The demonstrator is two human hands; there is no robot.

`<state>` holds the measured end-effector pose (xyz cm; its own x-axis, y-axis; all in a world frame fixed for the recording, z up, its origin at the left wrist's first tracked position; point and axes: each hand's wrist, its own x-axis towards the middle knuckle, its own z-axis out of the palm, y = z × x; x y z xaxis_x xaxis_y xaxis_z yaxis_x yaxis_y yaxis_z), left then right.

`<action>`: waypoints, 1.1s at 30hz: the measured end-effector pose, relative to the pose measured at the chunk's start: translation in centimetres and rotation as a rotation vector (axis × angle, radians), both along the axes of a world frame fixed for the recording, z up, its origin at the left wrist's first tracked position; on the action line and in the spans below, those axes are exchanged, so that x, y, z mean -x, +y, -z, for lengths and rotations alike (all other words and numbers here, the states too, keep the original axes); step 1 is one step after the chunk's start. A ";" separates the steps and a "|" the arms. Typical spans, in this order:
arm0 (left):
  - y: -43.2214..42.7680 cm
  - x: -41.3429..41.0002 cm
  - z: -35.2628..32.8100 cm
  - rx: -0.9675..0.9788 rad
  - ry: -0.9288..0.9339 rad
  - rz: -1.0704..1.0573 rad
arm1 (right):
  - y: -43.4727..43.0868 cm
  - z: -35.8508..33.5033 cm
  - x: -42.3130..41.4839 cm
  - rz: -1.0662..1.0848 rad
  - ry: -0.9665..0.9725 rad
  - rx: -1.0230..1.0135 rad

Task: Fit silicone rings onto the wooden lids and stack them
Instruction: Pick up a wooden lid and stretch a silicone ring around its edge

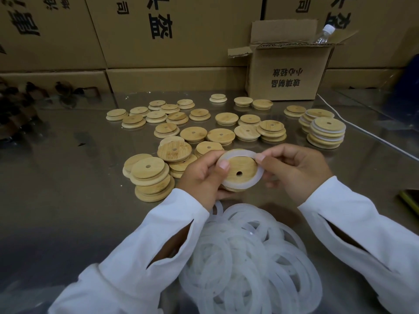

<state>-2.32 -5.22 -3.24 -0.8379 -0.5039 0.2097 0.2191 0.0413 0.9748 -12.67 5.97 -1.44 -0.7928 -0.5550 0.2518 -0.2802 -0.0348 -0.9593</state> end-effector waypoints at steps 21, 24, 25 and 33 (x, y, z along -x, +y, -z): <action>0.1 -0.2 -0.1 0.362 -0.070 -0.101 | 0.0 0.2 0.7 0.047 0.122 0.016; 0.1 -0.2 -0.1 0.409 -0.102 -0.103 | -0.1 0.3 0.7 0.062 0.117 0.005; 0.1 -0.2 -0.1 0.407 -0.114 -0.101 | -0.1 0.3 0.7 0.066 0.113 0.003; 0.2 -0.1 -0.1 0.303 -0.111 -0.117 | 0.0 0.1 0.0 -0.021 0.104 -0.027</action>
